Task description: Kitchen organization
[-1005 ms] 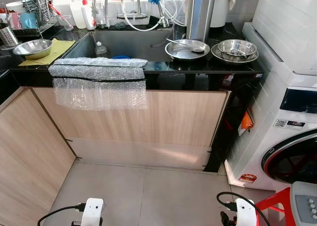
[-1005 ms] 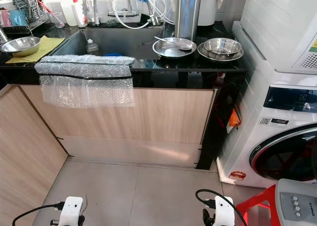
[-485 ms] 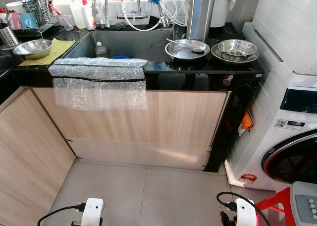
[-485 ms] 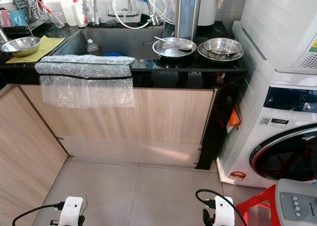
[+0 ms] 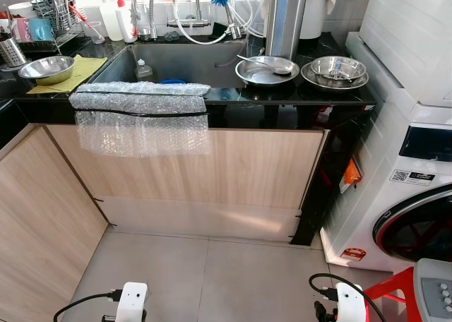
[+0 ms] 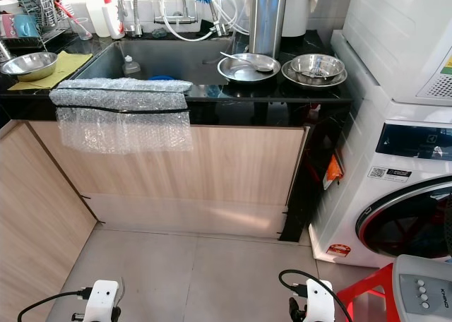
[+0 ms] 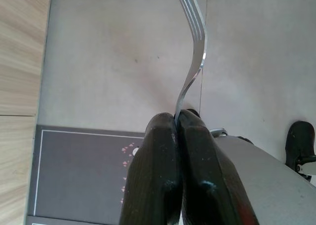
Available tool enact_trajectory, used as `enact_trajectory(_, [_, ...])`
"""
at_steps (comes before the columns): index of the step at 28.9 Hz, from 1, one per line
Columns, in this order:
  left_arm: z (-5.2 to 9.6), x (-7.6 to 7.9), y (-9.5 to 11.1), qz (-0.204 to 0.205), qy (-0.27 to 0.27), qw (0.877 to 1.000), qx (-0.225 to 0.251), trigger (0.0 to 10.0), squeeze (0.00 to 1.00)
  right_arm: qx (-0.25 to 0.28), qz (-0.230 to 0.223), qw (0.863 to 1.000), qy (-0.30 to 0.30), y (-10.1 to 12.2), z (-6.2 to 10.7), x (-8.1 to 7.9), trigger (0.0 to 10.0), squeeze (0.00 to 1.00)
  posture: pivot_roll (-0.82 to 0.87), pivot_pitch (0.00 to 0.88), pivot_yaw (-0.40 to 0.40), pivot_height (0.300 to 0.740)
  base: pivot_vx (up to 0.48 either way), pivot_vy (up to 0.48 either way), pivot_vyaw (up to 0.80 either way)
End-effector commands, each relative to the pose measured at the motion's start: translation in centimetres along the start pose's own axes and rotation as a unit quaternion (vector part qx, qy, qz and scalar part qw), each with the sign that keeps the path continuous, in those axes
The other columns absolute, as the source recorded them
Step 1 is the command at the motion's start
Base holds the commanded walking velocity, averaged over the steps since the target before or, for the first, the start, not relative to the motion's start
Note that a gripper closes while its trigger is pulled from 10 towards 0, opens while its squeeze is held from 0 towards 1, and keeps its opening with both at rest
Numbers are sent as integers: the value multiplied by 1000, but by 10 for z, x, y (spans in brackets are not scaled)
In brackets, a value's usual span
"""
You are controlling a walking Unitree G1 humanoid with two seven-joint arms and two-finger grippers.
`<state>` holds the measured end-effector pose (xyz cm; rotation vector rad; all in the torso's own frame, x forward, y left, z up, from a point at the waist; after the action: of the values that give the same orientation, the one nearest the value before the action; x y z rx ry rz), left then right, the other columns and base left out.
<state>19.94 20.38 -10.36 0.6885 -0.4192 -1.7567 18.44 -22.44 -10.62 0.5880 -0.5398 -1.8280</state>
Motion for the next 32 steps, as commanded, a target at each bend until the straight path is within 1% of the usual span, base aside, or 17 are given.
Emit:
enact_trajectory(1, [19, -40, -56, 48, 15, 995, -82, 10000, 0, -9, -92, 996, -9, 6, -5, -9, 10000, 0, -5, 0, 144, 740, 0, 0, 0])
enact_trajectory(4, [16, -36, -51, 45, 12, 996, -77, 10000, 0, -11, -86, 996, -15, 7, -6, -8, 10000, 0, -3, 0, 146, 740, 0, 0, 0])
enact_trajectory(32, [16, -36, -51, 45, 12, 996, -77, 10000, 0, -11, -86, 996, -15, 7, -6, -8, 10000, 0, -3, 0, 146, 740, 0, 0, 0])
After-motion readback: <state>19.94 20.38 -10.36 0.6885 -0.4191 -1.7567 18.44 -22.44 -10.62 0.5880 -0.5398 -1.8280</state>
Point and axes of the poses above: a point about 5 cm out from each wrist's last joint towards the gripper, its own z axis pointing back from the gripper into the wrist, its own y axis along the axis of the wrist's last joint, x = y × z, the point moved 3 cm from there along -z, pointing out of the wrist towards the gripper, and after that the axes turned 12 degrees about -z, right-handed, at the moved point
